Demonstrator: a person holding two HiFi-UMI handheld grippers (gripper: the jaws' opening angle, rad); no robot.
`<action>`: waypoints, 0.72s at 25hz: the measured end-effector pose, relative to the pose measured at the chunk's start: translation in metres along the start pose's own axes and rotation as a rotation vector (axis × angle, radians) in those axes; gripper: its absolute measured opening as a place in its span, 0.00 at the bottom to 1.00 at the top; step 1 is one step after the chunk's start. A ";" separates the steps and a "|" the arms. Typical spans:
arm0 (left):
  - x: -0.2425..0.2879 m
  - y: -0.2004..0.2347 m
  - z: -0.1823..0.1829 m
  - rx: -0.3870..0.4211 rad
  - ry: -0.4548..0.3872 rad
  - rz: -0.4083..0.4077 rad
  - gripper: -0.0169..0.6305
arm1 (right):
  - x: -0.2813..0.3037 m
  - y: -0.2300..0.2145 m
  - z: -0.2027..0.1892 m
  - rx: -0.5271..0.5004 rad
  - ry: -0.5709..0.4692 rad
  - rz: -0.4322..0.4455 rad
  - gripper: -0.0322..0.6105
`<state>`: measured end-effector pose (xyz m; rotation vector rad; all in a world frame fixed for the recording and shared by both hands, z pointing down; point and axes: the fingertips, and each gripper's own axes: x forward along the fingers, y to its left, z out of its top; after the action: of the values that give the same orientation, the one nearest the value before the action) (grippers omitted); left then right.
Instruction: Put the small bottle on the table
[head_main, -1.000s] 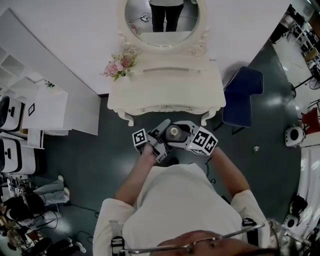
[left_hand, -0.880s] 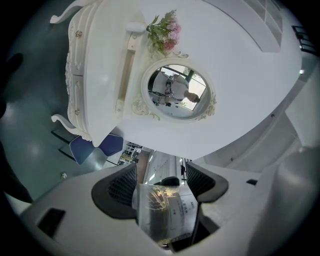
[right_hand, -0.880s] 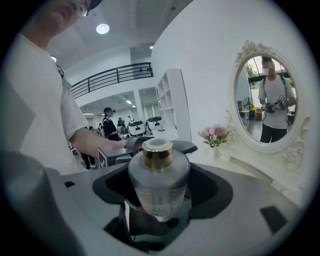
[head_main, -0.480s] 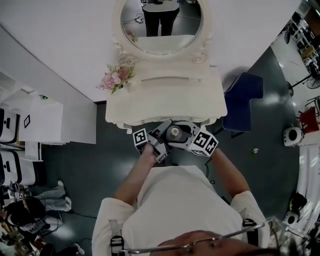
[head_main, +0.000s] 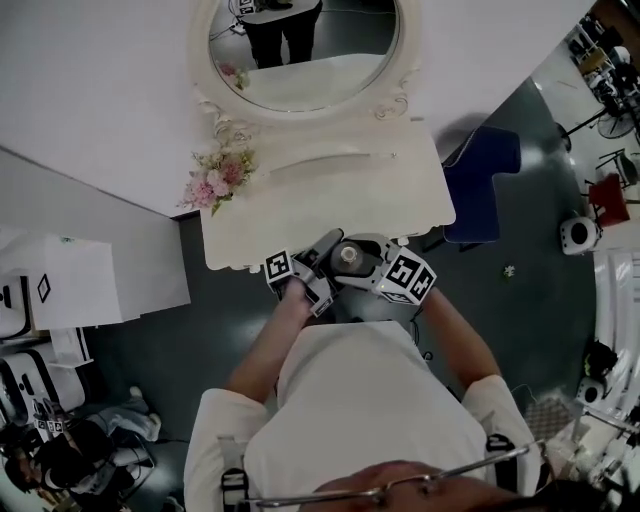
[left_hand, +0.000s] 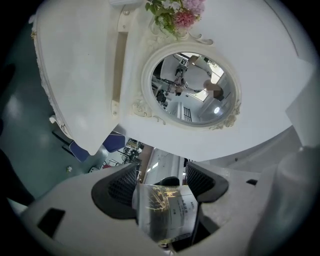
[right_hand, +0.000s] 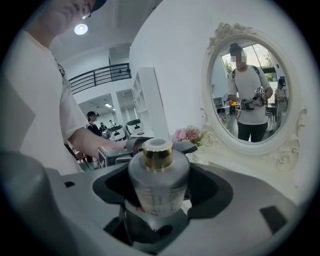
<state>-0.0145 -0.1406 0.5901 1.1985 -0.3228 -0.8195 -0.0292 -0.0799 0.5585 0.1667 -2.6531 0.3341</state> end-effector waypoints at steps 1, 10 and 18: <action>0.002 0.000 0.007 -0.005 0.011 0.005 0.50 | 0.005 -0.006 0.002 0.008 -0.002 -0.009 0.58; 0.012 0.000 0.055 -0.089 0.043 0.049 0.50 | 0.038 -0.047 0.015 0.103 -0.039 -0.065 0.58; 0.031 0.005 0.082 -0.109 0.001 0.052 0.50 | 0.044 -0.080 0.018 0.106 -0.011 -0.064 0.58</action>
<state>-0.0423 -0.2189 0.6178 1.0843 -0.3036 -0.7818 -0.0620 -0.1643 0.5792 0.2870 -2.6349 0.4546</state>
